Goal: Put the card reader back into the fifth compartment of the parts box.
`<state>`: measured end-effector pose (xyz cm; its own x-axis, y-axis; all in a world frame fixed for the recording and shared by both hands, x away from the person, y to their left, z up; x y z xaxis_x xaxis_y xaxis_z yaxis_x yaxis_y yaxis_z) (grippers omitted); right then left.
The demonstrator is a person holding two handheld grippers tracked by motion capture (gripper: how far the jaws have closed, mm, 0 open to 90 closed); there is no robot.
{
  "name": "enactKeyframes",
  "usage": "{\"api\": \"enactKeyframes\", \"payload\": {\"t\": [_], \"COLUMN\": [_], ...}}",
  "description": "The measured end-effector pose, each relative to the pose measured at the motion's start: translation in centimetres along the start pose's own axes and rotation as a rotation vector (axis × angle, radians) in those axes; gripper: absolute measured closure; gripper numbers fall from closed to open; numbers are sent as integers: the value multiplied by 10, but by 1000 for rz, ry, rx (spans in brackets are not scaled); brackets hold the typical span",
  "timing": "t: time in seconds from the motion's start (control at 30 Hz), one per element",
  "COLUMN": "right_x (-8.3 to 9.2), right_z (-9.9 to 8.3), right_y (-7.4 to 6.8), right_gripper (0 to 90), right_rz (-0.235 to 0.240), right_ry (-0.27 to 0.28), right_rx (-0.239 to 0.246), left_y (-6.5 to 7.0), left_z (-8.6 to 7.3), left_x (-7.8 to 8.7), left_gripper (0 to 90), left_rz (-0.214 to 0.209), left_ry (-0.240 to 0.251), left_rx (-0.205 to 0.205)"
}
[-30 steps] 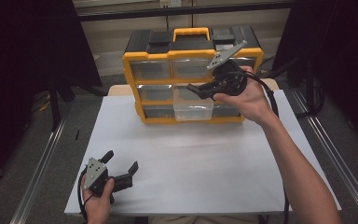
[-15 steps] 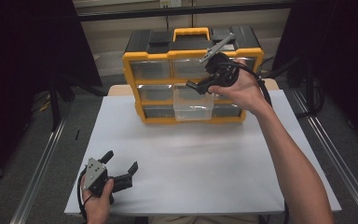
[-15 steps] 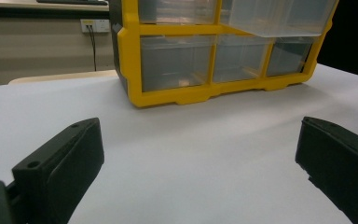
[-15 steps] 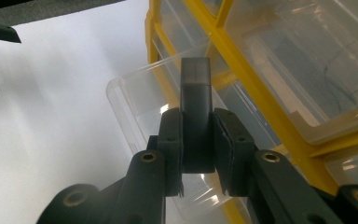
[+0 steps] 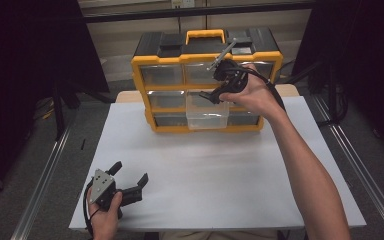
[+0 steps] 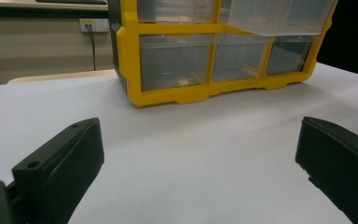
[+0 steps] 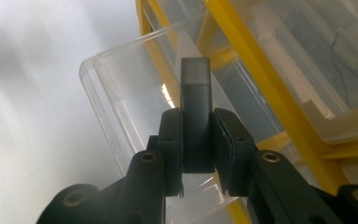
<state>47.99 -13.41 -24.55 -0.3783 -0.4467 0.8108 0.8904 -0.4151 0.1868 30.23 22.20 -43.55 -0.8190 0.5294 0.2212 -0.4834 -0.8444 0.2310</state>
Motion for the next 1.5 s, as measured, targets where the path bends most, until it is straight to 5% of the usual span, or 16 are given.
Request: {"api": "enactKeyframes", "payload": {"t": [0.77, 0.97, 1.07, 1.5], "right_x": [-22, -21, -14, -7], "right_z": [0, 2, 1, -13], "right_y": [-4, -3, -2, -2], "right_gripper": [733, 502, 357, 170], "right_rz": [58, 15, -17, -87], "right_ry": [-79, -57, -4, 55], "right_rx": [18, 10, -9, -90], "left_y": [-1, 0, 0, 0], "left_z": [0, 0, 0, 0], "left_x": [0, 0, 0, -2], "left_gripper": [12, 12, 12, 12], "left_rz": [0, -2, -1, 6], "left_ry": [0, 0, 0, -7], "left_rx": [4, 5, 6, 0]}}
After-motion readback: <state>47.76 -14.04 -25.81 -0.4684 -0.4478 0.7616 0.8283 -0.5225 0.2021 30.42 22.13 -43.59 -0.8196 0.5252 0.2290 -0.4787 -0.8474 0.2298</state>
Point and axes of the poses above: each handheld gripper's, and its own axes: x roughly backward along the jaws, z roughly out of its top, y roughly to its right, the point moved 1 cm from there along -x, roughly forward along the jaws, and after that the axes turned 10 degrees about x, right-handed, at the moved point
